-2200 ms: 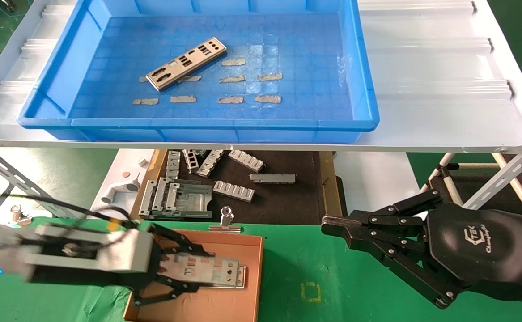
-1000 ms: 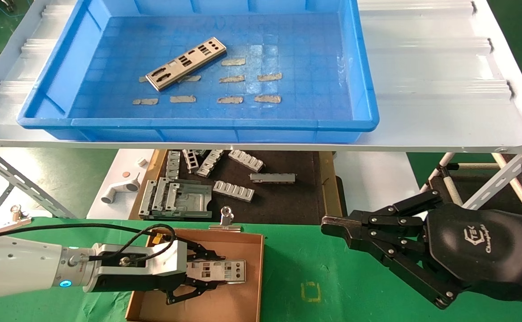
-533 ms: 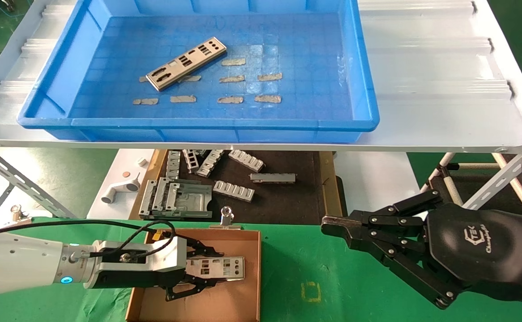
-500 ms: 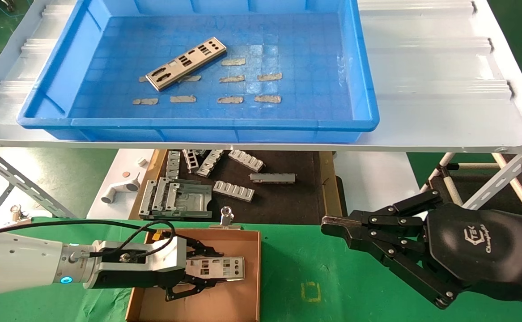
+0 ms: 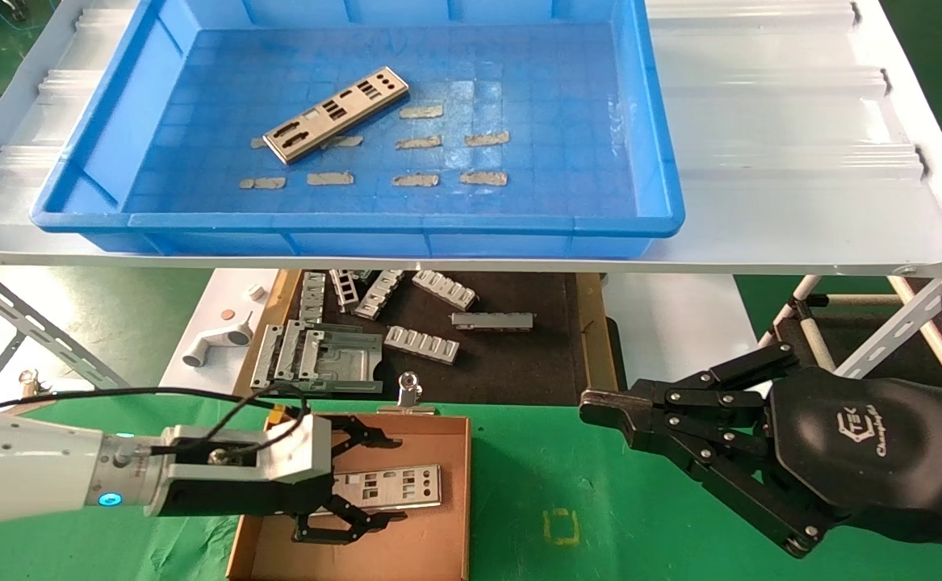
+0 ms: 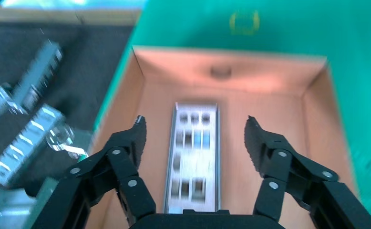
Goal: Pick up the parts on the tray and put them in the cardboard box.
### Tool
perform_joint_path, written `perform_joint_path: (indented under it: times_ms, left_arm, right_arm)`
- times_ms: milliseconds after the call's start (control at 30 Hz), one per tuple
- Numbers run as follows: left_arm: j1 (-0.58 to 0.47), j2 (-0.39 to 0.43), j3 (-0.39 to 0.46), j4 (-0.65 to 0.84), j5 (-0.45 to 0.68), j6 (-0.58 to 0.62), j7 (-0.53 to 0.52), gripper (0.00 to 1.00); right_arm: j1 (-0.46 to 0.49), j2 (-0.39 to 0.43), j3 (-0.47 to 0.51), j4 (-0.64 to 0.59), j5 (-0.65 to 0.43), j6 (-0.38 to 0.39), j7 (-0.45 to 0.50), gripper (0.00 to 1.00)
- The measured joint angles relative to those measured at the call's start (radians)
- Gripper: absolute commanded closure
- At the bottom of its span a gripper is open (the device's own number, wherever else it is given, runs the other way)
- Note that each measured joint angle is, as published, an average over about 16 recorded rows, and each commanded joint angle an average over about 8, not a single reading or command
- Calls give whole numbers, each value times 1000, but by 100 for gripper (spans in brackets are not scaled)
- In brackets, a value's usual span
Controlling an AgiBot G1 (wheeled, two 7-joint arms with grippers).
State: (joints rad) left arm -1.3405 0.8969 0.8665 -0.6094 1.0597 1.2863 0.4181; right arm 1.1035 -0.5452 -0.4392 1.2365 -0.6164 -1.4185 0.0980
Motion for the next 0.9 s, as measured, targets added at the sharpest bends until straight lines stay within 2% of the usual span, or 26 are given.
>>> perform_joint_path:
  times_ms: [233,267,900]
  left_arm:
    - [1,-23,-28,-20,-40,42,-52,0]
    - [3,-27,-34,-26,-45,46,-60,0]
    - [81,-106,-201,-219,-135,98,-231,0]
  right_arm:
    - [0,0,0,0,0,0,0,9]
    - [0,0,0,0,0,0,0,0]
    - [0,0,0,0,0,0,0,0]
